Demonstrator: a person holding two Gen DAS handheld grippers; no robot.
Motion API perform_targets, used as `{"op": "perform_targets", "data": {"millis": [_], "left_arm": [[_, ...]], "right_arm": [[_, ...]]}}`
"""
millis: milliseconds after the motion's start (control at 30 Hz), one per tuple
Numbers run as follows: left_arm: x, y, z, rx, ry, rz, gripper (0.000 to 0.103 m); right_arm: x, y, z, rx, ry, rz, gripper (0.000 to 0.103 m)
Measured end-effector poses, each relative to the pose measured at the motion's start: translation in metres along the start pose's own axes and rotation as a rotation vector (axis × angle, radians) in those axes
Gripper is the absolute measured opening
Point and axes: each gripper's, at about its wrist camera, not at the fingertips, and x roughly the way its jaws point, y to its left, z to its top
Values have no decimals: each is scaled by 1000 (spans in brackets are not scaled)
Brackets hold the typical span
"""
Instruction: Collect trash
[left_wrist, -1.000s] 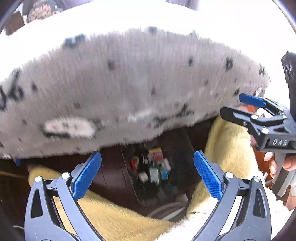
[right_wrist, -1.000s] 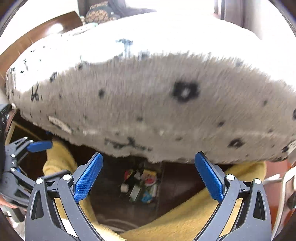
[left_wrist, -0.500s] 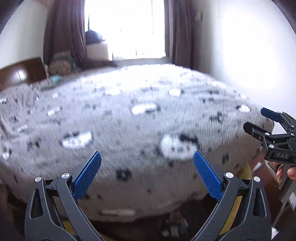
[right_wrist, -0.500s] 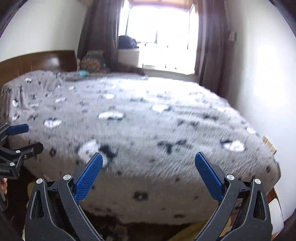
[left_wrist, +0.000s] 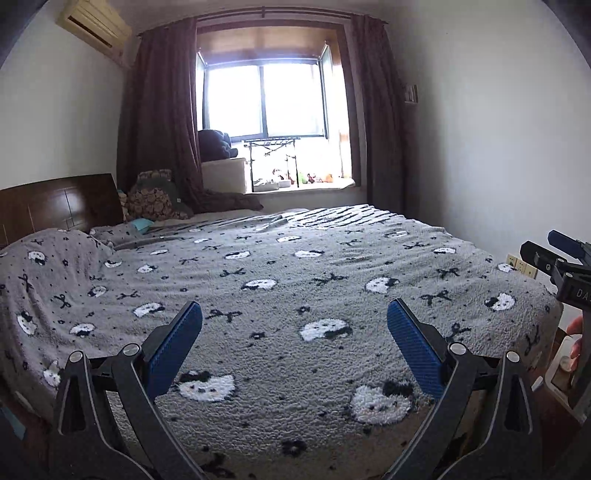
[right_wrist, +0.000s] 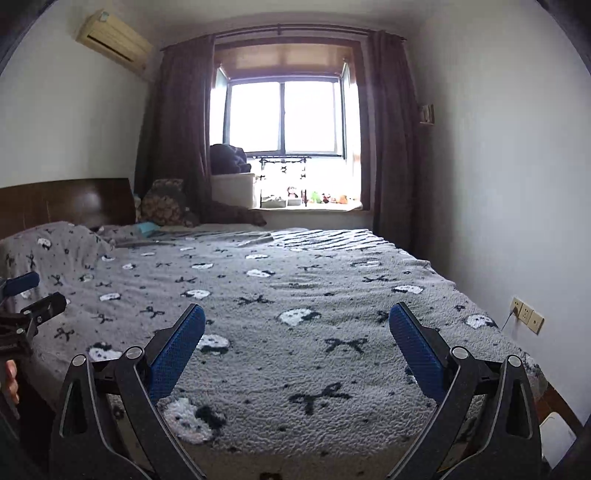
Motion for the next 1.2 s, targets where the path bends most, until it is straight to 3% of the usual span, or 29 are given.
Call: {"op": "perform_targets", "data": {"millis": [333,1200], "left_arm": [[-3,-5,-4,3,-8,3,95],[-7,0,-7,-11,-2,14,95]], "right_arm": [[-9,6,-1,43,-8,16,100],[-12,21,-3,15,-11,14,100]]}}
